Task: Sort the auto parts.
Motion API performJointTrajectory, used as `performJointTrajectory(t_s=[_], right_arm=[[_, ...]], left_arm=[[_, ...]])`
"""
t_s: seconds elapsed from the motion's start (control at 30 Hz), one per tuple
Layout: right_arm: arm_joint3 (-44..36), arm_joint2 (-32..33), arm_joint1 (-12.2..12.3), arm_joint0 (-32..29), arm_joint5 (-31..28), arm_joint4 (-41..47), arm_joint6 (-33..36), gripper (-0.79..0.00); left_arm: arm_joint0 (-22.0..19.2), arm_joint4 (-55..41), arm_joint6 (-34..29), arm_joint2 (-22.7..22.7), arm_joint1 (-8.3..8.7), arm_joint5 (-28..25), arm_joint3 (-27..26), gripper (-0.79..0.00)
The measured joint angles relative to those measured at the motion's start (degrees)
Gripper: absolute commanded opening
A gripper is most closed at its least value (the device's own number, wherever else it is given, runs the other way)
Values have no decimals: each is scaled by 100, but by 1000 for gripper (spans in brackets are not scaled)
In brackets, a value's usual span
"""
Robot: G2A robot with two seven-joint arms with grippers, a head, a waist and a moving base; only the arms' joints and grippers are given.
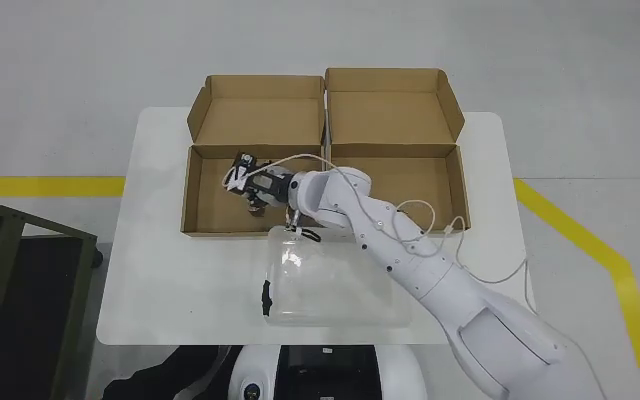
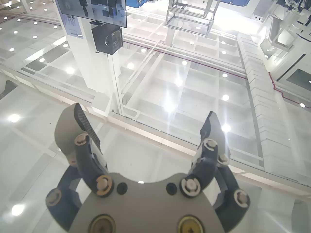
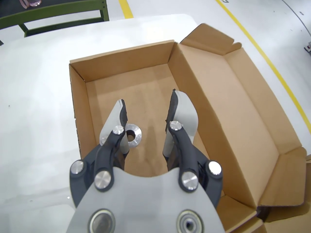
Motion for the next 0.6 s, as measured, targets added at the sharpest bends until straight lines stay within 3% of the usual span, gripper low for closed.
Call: performJointTrajectory(t_s=[0.17,0.37,0.6], right_arm=[[-793,623,247,-472,66,-146,161,-397],[-1938,1484,545,-1298,20,-220,354,0],[-3199,2484,843,-2278,-169,-532,631,0]], left_arm=[[0,0,0,0,0,0,0,0],[0,0,0,0,0,0,0,0],[0,0,0,0,0,0,0,0]])
